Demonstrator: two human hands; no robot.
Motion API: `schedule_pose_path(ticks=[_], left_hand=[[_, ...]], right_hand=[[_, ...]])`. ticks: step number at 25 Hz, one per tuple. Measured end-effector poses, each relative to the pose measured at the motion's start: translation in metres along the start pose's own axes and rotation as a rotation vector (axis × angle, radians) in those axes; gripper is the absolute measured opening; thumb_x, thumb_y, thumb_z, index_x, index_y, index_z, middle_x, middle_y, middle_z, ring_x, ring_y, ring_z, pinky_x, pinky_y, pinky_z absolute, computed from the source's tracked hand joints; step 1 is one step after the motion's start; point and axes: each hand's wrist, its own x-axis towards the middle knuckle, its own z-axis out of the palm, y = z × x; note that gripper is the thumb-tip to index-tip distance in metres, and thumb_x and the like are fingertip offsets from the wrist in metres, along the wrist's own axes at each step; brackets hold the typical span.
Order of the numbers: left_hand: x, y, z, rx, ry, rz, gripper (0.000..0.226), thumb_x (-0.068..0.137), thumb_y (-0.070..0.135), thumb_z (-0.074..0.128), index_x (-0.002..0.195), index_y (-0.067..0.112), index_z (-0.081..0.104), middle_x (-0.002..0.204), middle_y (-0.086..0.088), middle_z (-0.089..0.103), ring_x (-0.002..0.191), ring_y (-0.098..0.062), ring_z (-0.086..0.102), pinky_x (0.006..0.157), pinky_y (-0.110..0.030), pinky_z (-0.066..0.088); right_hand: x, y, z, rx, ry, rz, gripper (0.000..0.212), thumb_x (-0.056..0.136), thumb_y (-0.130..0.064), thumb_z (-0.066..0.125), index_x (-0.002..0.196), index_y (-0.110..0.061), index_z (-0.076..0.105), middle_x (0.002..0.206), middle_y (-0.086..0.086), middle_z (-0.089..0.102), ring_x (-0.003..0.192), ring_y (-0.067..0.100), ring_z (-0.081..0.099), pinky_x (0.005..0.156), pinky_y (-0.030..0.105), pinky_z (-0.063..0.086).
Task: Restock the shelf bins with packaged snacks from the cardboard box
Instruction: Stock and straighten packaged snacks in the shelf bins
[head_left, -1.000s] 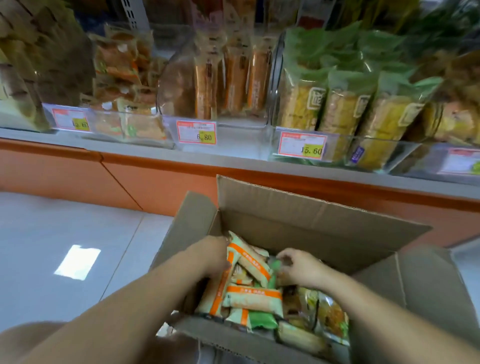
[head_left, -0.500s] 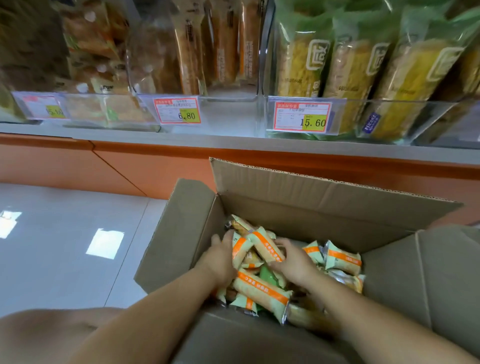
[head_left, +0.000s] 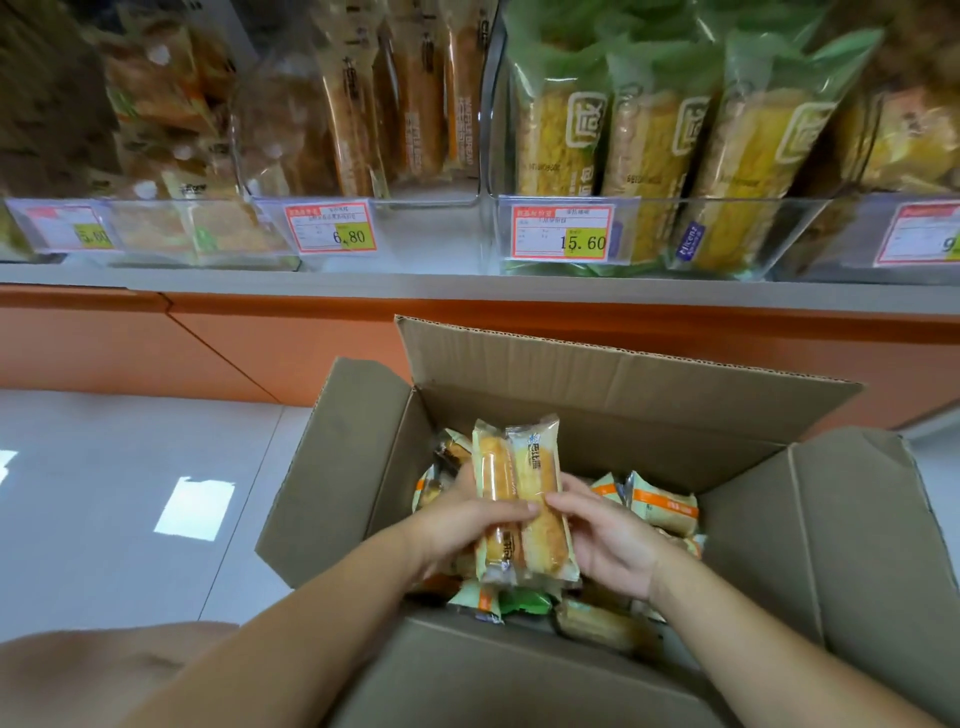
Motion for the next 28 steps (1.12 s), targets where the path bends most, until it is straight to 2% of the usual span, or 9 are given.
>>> schedule_pose_path(ticks=[4,6,8,9,13,17,22,25,28], left_hand=[[0.001,0.005,0.001,0.043,-0.057,0.017,0.078,0.069,0.015,0.086,0.135,0.021,0.045,0.117,-0.004,0.071,0.109,-0.019,0.068,0.1,-0.043,0.051],[0.0,0.01,-0.002,-0.027,-0.085,0.002,0.061,0.077,0.005,0.079,0.131,0.017,0.051,0.105,-0.003,0.074,0.095,-0.017,0.072,0.081,-0.034,0.059],[-0.006,0.017,0.001,-0.066,-0.091,0.01,0.04,0.087,-0.007,0.064,0.12,0.014,0.057,0.086,0.002,0.074,0.073,-0.008,0.071,0.055,-0.02,0.053],[-0.009,0.02,0.003,-0.078,-0.088,0.009,0.038,0.089,-0.01,0.059,0.117,0.015,0.058,0.083,0.004,0.073,0.071,-0.007,0.07,0.053,-0.02,0.052],[-0.015,0.025,-0.003,-0.137,-0.131,0.017,0.044,0.091,-0.007,0.057,0.127,0.017,0.058,0.106,-0.006,0.072,0.098,-0.021,0.07,0.078,-0.039,0.057],[-0.026,0.037,-0.015,-0.07,-0.179,0.026,0.053,0.087,0.009,0.063,0.133,0.034,0.055,0.128,-0.013,0.065,0.123,-0.032,0.059,0.105,-0.059,0.042],[-0.068,0.086,-0.039,0.324,-0.133,0.059,0.074,0.08,0.032,0.067,0.142,0.051,0.032,0.128,-0.001,0.064,0.11,-0.028,0.066,0.098,-0.049,0.052],[-0.108,0.136,-0.061,0.838,-0.008,0.193,0.066,0.089,0.035,0.064,0.145,0.044,0.028,0.126,0.008,0.057,0.101,-0.009,0.062,0.091,-0.027,0.053],[-0.145,0.175,-0.096,0.912,0.161,0.275,0.053,0.083,0.041,0.071,0.129,0.038,0.044,0.121,0.011,0.056,0.104,-0.009,0.059,0.091,-0.033,0.055]], right_hand=[[-0.01,-0.009,-0.001,-0.041,0.033,-0.066,0.068,0.077,-0.025,0.08,0.137,-0.011,0.051,0.132,0.019,0.059,0.123,0.033,0.056,0.104,0.052,0.044],[-0.014,-0.014,-0.002,-0.011,0.008,-0.087,0.075,0.068,-0.028,0.087,0.133,-0.008,0.055,0.132,0.022,0.058,0.124,0.034,0.055,0.105,0.052,0.042],[-0.017,-0.017,-0.001,-0.005,-0.014,-0.115,0.068,0.072,-0.031,0.083,0.13,-0.006,0.058,0.134,0.024,0.055,0.123,0.036,0.054,0.108,0.055,0.038],[-0.019,-0.018,0.0,-0.01,-0.016,-0.123,0.067,0.073,-0.033,0.081,0.129,-0.005,0.058,0.134,0.025,0.053,0.122,0.037,0.052,0.108,0.058,0.036],[-0.024,-0.02,0.006,-0.05,0.003,-0.133,0.066,0.079,-0.034,0.075,0.133,-0.001,0.052,0.137,0.031,0.047,0.128,0.045,0.045,0.108,0.063,0.033],[-0.034,-0.031,0.029,-0.229,0.13,-0.16,0.054,0.083,-0.025,0.072,0.131,-0.008,0.053,0.126,0.019,0.063,0.118,0.034,0.059,0.099,0.052,0.048],[-0.066,-0.073,0.078,-0.524,0.264,-0.349,0.045,0.073,-0.027,0.068,0.118,-0.028,0.06,0.108,0.003,0.073,0.099,0.023,0.07,0.08,0.039,0.055],[-0.08,-0.105,0.125,-0.711,0.278,-0.495,0.037,0.071,-0.03,0.076,0.106,-0.037,0.063,0.104,-0.009,0.073,0.099,0.013,0.069,0.093,0.04,0.052],[-0.088,-0.144,0.183,-0.819,0.252,-0.637,0.037,0.07,-0.031,0.072,0.105,-0.037,0.061,0.103,-0.011,0.072,0.101,0.009,0.067,0.098,0.041,0.048]])
